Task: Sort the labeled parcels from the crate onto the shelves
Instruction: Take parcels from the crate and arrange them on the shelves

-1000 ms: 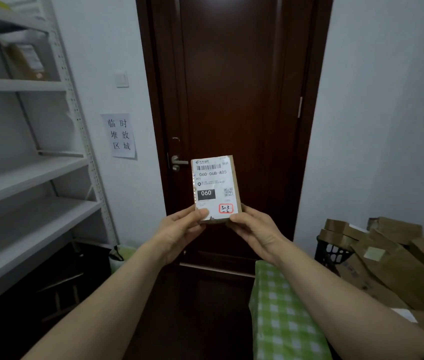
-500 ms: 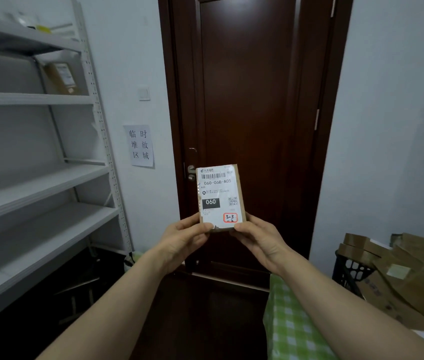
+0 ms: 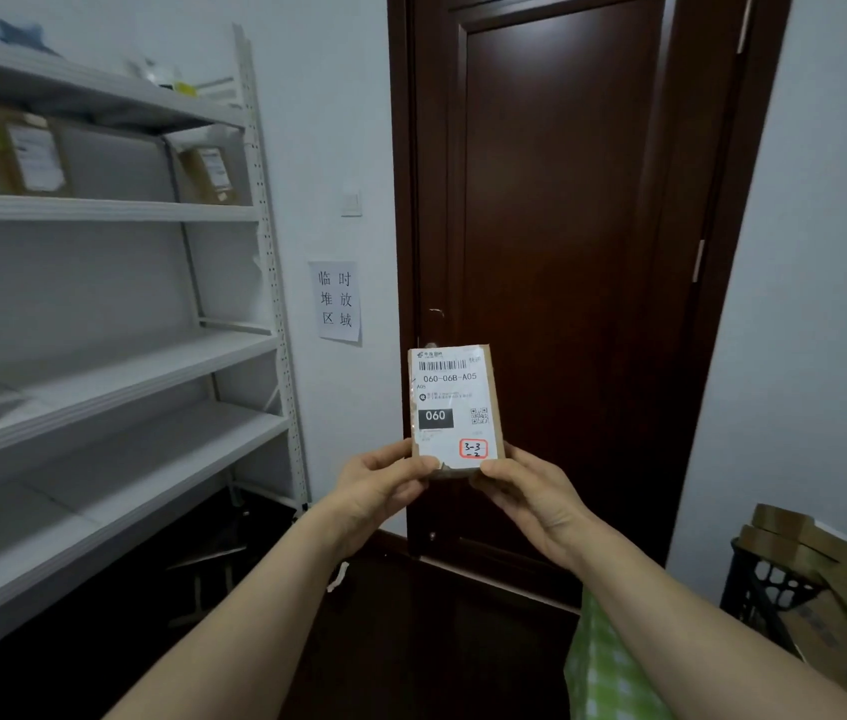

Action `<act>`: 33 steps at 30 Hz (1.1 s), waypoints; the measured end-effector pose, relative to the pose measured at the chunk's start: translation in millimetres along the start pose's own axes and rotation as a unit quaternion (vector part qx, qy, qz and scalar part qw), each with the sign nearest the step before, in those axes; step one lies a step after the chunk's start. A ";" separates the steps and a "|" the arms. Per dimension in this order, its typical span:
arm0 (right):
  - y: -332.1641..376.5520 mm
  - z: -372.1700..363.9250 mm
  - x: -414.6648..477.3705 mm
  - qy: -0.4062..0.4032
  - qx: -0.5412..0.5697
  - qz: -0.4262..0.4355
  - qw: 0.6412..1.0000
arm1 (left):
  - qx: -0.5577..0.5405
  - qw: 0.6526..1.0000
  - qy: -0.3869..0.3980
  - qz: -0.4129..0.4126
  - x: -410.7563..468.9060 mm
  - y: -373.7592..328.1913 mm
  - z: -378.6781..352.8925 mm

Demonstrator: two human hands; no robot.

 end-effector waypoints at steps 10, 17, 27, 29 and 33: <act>-16.8 -41.6 10.2 0.043 0.011 -0.020 0.999 | 0.004 0.997 -0.076 -0.021 -15.5 -6.5 42.7; -26.5 -59.8 17.1 0.060 0.013 -0.032 0.998 | 0.001 0.994 -0.102 -0.025 -24.4 -10.1 61.6; -47.0 -109.9 28.7 0.116 0.019 -0.064 0.991 | -0.007 0.990 -0.132 -0.036 -50.6 -22.1 114.0; -52.6 -124.3 32.4 0.128 0.023 -0.070 0.989 | -0.009 0.989 -0.145 -0.037 -55.0 -24.0 127.8; -61.6 -154.2 43.0 0.151 0.021 -0.082 0.985 | -0.022 0.984 -0.174 -0.045 -61.5 -30.8 156.7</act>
Point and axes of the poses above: each hand's wrist, its own x-axis towards the middle knuckle, its own z-axis out of the back of the hand, y = z × x, the point moved 2 cm from there along x, towards the middle knuckle, and after that the axes turned 5 degrees about -x, right-handed, at the moved point
